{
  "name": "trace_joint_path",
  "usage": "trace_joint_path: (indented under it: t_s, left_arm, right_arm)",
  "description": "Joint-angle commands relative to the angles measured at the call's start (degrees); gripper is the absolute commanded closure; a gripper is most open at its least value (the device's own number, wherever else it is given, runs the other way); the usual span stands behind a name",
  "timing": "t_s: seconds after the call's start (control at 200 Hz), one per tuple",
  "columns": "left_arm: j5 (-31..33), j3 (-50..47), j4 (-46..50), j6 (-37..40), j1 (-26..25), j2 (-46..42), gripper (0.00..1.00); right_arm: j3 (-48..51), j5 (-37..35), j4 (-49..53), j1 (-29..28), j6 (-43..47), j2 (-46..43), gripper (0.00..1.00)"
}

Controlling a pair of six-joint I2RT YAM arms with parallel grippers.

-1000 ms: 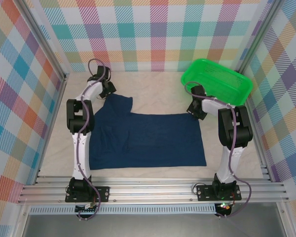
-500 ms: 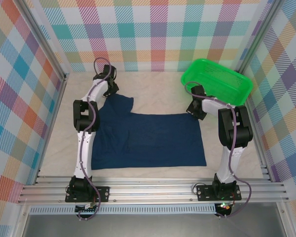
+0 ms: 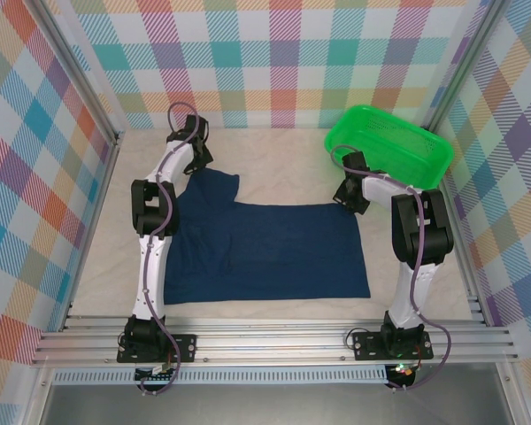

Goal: Fold and stack the t-shirts

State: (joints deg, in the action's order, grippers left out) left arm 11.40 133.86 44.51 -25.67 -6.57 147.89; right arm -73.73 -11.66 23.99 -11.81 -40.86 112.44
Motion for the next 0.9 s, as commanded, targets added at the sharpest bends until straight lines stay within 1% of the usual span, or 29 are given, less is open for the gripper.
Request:
trace_joint_path:
  t_s: [0.0,0.25,0.445,0.53,0.695,0.795,0.895]
  left_arm:
    - [2.3,1.3,2.2,0.6,-0.3,-5.7,1.00]
    - [3.0,-6.1,-0.1,0.4,-0.6,-13.6,1.00]
    - [0.0,-9.8,1.0,2.0,-0.7,-18.2,1.00]
    - [-1.2,-15.1,0.2,1.1,-0.8,-22.1,1.00]
    - [-3.4,-28.2,-2.1,-2.3,-1.3,-33.0,1.00]
    - [-1.0,-35.0,-0.3,-3.5,-2.1,-39.9,1.00]
    - [0.4,-43.6,-0.2,-5.4,-2.1,-48.7,1.00]
  right_arm:
    - [-1.3,0.8,1.6,-0.2,1.5,-1.6,1.00]
    - [-0.9,1.8,0.5,-0.1,3.4,-2.8,1.00]
    - [-1.5,2.6,1.1,-0.1,4.7,-4.0,1.00]
    - [-1.3,3.5,1.7,-0.1,5.8,-4.9,1.00]
    - [0.3,5.7,2.8,-0.1,6.9,-7.0,1.00]
    - [1.4,5.8,3.8,-0.1,7.7,-8.5,1.00]
    - [2.4,5.3,5.1,-0.1,8.3,-9.8,1.00]
